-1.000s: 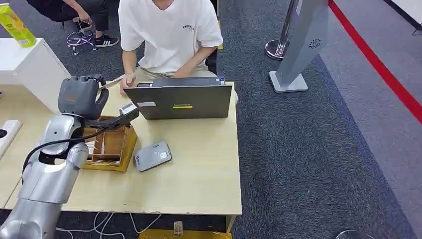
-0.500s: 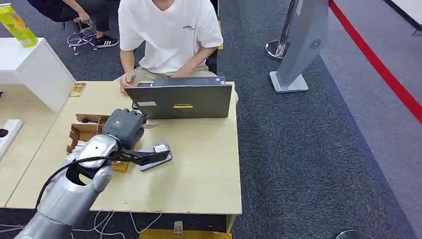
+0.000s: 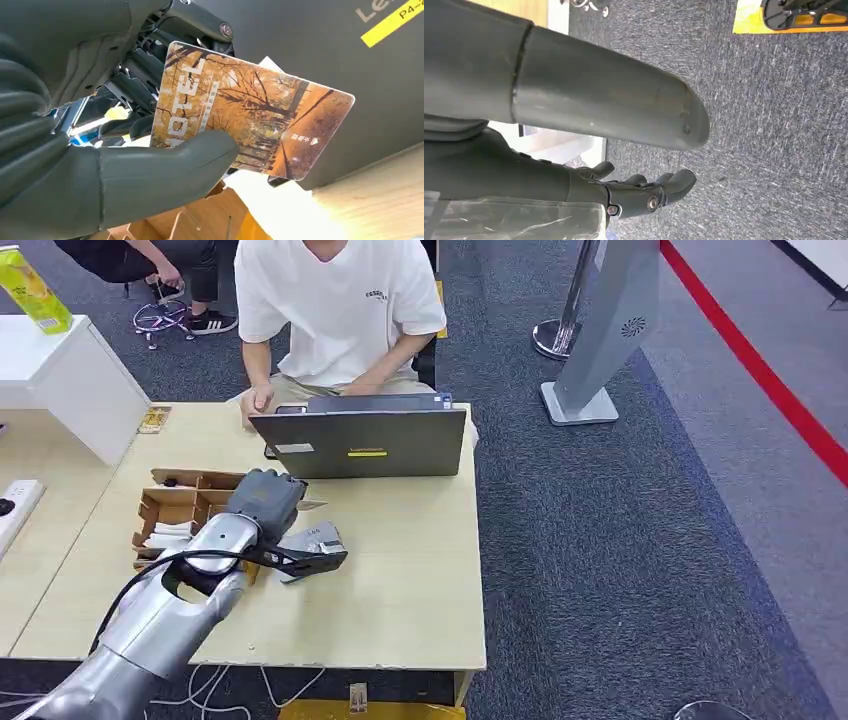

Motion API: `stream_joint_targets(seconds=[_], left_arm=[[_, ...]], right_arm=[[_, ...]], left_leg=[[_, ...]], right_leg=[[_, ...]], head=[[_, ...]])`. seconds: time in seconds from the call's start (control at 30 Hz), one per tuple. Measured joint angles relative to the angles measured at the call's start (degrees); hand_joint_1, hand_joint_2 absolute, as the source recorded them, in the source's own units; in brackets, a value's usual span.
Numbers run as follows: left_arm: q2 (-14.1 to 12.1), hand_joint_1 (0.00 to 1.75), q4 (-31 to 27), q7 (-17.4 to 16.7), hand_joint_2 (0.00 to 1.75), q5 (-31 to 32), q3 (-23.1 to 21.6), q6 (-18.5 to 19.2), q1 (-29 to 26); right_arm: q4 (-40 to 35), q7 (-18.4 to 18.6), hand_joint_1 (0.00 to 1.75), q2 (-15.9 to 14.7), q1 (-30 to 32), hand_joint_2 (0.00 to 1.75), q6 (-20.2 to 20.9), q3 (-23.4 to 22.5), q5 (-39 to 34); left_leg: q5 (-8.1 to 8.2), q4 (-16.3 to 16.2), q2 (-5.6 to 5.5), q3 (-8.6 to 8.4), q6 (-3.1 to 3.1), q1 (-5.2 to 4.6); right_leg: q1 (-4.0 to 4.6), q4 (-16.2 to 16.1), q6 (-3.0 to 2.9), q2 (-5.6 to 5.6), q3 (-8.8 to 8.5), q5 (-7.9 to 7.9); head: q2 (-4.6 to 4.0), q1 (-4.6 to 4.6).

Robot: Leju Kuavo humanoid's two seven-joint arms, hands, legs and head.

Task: Pass the card to the sensor for recognition and then transmit it.

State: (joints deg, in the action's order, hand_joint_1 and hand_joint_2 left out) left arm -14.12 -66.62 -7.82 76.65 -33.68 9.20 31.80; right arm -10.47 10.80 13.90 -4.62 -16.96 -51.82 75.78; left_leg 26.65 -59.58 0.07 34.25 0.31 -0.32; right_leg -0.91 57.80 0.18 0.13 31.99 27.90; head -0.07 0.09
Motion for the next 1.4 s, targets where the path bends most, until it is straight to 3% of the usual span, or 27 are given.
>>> stream_joint_targets(seconds=[0.4, 0.63, 0.67, 0.77, 1.0, 1.4], left_arm=[[0.6, 1.75, 1.5, -1.3, 1.75, 0.7, -0.6, 1.3, 1.2], [1.9, 1.75, 6.8, -2.4, 1.75, 1.0, -1.5, 1.8, 2.6], [2.1, 1.75, 7.8, -1.5, 1.75, 0.9, -1.6, 2.8, 2.7], [2.4, 1.75, 12.4, 5.0, 1.75, -0.6, -3.8, 10.7, 4.8], [2.4, 1.75, 17.6, 6.8, 1.75, -1.9, -5.9, 11.5, 8.1], [2.3, 1.75, 20.2, 7.3, 1.75, -2.3, -7.2, 11.8, 8.4]], right_arm=[[0.0, 0.0, 0.0, 0.0, 0.0, 0.0, 0.1, 0.0, 0.0], [0.0, 0.1, 0.0, 0.0, 0.0, 0.0, 0.1, 0.0, 0.2], [0.0, 0.2, 0.0, 0.0, 0.0, 0.0, 0.7, 0.0, 0.2], [0.0, -0.2, 0.0, -0.4, -0.2, 0.0, 4.6, 0.0, 0.2], [-0.2, -0.1, 0.0, -0.8, -0.1, 0.0, 3.1, 0.0, 1.0], [-0.3, 0.0, 0.0, -0.9, -0.1, 0.0, 3.1, 0.0, 1.0]], left_leg=[[-0.01, 0.0, 0.0, 0.02, 0.01, 0.0], [-0.02, 0.0, 0.01, 0.03, 0.02, 0.0], [-0.02, 0.0, 0.01, 0.03, 0.02, 0.0], [-0.06, 0.0, -0.02, 0.06, 0.07, -0.01], [-0.12, 0.0, -0.02, 0.04, 0.09, -0.01], [-0.19, 0.0, -0.02, 0.1, 0.1, 0.0]], right_leg=[[0.0, 0.0, 0.0, -0.01, 0.02, 0.0], [0.0, 0.0, 0.02, 0.01, 0.04, -0.02], [0.0, 0.0, 0.02, 0.01, 0.05, -0.02], [-0.01, 0.0, 0.03, -0.05, 0.03, -0.03], [0.0, 0.0, 0.05, -0.05, 0.0, -0.07], [-0.01, 0.0, 0.08, -0.05, 0.03, -0.13]], head=[[0.0, 0.0], [0.0, 0.0], [0.0, -0.02], [0.0, 0.0], [0.0, 0.02], [0.0, 0.0]])
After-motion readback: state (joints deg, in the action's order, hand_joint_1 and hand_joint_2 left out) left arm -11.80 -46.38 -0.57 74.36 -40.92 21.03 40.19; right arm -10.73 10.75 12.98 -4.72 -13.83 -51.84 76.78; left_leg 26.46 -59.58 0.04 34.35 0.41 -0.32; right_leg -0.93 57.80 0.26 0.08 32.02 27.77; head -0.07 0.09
